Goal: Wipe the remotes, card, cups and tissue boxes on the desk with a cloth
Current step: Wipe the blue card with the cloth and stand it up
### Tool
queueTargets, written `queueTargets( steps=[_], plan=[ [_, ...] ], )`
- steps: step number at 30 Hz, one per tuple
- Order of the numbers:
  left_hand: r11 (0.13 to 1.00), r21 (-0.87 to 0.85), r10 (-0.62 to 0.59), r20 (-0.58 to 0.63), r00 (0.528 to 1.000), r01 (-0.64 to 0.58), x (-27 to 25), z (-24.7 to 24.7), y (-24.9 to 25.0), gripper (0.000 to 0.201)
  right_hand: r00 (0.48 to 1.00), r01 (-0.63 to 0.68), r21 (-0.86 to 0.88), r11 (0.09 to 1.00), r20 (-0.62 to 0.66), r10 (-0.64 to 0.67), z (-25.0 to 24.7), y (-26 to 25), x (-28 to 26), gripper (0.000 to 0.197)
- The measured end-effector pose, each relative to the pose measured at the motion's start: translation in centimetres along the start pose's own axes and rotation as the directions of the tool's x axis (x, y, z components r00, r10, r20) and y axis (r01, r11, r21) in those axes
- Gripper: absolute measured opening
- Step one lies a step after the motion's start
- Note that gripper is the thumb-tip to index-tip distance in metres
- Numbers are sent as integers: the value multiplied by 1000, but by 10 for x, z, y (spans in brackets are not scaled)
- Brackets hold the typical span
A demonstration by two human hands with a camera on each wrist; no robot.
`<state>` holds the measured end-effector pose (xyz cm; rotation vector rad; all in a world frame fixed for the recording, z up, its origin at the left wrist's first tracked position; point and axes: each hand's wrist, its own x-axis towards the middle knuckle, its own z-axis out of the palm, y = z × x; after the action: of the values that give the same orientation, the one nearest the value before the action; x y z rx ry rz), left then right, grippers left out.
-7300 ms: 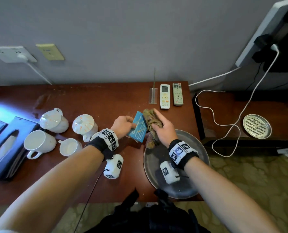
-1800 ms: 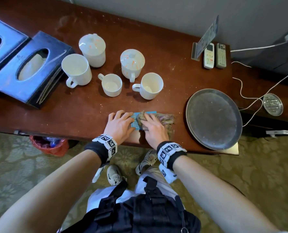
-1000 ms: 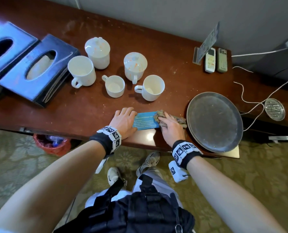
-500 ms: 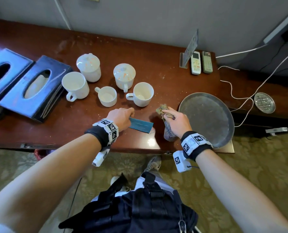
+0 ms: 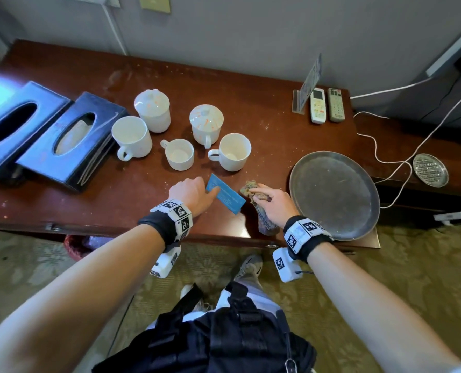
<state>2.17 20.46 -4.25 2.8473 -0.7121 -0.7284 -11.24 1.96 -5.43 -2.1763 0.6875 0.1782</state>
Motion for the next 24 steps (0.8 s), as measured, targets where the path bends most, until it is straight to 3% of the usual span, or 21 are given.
queueTargets(
  steps=[3, 6, 9, 13, 16, 19, 21, 24],
  plan=[
    [992, -124, -21, 72, 997, 30, -2, 9, 6, 59, 996, 34, -6, 999, 84, -34, 11, 1, -1, 27],
    [957, -288, -21, 88, 996, 46, -2, 18, 11, 63, 962, 130, -36, 991, 248, -117, 18, 0, -5, 30],
    [919, -392, -19, 80, 997, 49, -5, 23, 8, 49, 938, 151, -68, 986, 325, -121, 20, -3, -9, 32],
    [906, -422, -16, 11, 1000, 19, -3, 17, 2, 24, 958, 138, -12, 990, 255, -131, 17, 1, -11, 29],
    [871, -491, 12, 28, 1000, 3, 1, 16, -1, 21, 985, 153, 134, 979, 63, -162, 13, 3, -14, 27],
    [871, -492, 50, 55, 997, -17, 6, 21, 1, 22, 979, 197, 245, 949, -105, -176, 12, 5, -19, 31],
    [873, -488, 77, 74, 994, -31, 8, 26, 6, 25, 967, 240, 191, 952, -127, -219, 16, 6, -22, 33],
    [869, -493, 94, 80, 992, -43, 11, 33, 11, 31, 963, 269, 30, 963, -25, -269, 28, 9, -21, 39]
  ],
)
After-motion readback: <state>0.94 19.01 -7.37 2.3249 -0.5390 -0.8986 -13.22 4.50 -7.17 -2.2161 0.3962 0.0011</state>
